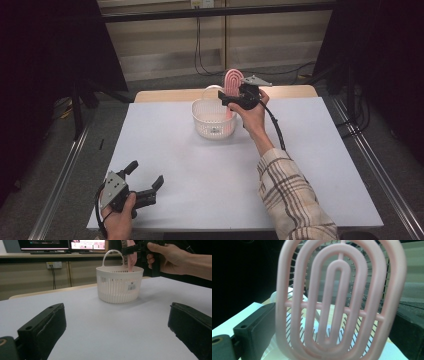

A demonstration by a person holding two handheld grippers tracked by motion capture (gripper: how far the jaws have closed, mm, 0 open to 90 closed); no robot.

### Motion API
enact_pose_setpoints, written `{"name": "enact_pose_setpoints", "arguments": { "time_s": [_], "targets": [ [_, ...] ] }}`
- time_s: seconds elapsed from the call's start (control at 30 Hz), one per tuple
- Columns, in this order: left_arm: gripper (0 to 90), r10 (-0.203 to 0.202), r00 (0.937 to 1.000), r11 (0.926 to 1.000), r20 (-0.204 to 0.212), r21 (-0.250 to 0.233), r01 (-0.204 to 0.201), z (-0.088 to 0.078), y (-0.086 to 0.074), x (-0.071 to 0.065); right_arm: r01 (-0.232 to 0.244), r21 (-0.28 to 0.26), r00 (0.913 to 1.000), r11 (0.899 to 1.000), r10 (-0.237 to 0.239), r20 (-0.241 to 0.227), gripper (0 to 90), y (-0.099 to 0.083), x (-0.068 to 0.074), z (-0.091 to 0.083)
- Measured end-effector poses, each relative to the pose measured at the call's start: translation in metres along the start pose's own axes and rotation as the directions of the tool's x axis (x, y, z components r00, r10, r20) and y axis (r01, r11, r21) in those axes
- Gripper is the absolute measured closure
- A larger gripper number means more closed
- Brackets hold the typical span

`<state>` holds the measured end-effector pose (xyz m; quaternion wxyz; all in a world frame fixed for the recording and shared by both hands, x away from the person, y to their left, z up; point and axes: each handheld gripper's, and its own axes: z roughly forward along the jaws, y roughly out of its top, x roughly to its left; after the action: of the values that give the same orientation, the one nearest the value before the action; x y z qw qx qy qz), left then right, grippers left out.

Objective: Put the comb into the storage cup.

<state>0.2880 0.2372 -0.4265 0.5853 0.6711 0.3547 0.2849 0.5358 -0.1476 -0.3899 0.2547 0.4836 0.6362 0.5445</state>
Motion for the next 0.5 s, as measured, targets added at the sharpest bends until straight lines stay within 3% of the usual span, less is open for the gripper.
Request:
{"name": "enact_pose_setpoints", "arguments": {
  "time_s": [0.1,0.5],
  "targets": [
    [1.7,0.000,1.0000,1.0000,-0.001,0.000,0.000,-0.0001,0.0000,0.0002,0.022,0.002,0.9997,1.000,-0.022,0.010,3.2,0.0000,0.0012,-0.0023],
    [1.7,0.006,1.0000,1.0000,-0.001,0.001,-0.006,0.0000,0.0001,-0.0003,0.018,0.003,0.9998,1.000,-0.018,0.001,2.6,0.0015,0.0017,-0.0084]
  ]
}}
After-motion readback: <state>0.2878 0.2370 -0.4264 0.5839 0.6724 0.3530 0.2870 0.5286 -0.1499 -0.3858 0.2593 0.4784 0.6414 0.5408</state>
